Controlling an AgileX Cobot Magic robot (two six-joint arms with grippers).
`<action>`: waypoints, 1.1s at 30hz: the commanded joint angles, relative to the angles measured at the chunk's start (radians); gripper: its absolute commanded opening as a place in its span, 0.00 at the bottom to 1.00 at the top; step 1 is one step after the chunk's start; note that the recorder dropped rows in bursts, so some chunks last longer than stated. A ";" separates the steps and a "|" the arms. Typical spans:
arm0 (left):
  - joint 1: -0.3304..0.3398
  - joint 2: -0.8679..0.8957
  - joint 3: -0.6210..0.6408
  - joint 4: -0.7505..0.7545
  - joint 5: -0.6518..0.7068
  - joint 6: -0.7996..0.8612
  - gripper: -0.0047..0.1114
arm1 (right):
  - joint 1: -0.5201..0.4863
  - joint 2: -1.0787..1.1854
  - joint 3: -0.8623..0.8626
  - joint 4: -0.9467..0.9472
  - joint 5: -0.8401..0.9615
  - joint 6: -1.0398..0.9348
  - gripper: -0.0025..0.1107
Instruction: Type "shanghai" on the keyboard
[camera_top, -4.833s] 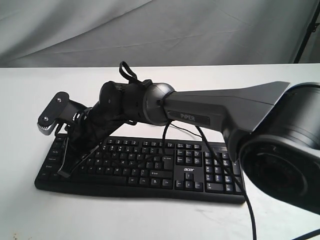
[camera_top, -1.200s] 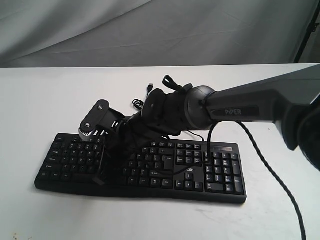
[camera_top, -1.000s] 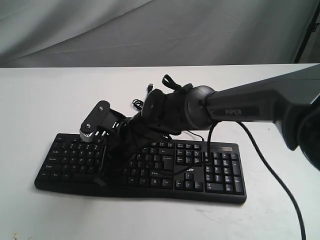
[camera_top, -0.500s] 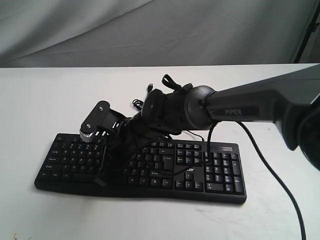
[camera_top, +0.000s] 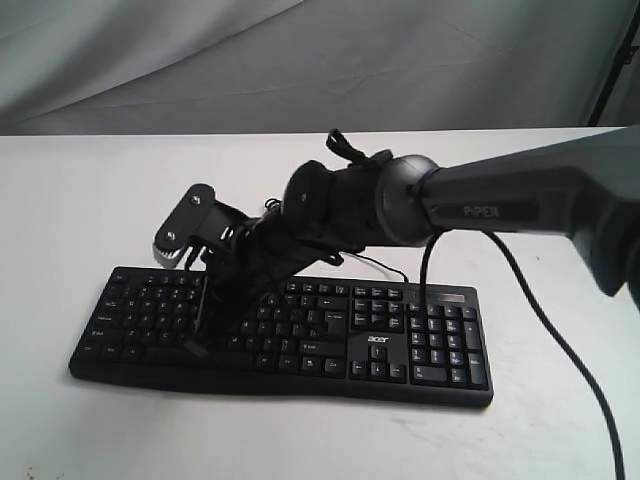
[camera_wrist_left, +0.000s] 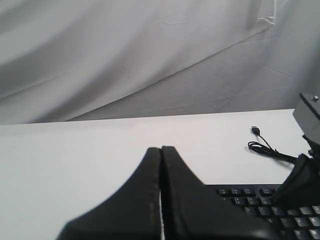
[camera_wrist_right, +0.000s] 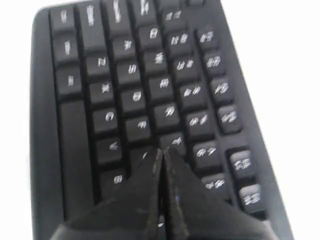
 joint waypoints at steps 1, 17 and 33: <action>-0.006 -0.002 0.002 0.000 -0.006 -0.003 0.04 | 0.040 0.008 -0.117 -0.135 0.023 0.128 0.02; -0.006 -0.002 0.002 0.000 -0.006 -0.003 0.04 | 0.116 0.299 -0.612 -0.390 0.303 0.411 0.02; -0.006 -0.002 0.002 0.000 -0.006 -0.003 0.04 | 0.116 0.302 -0.612 -0.368 0.279 0.380 0.02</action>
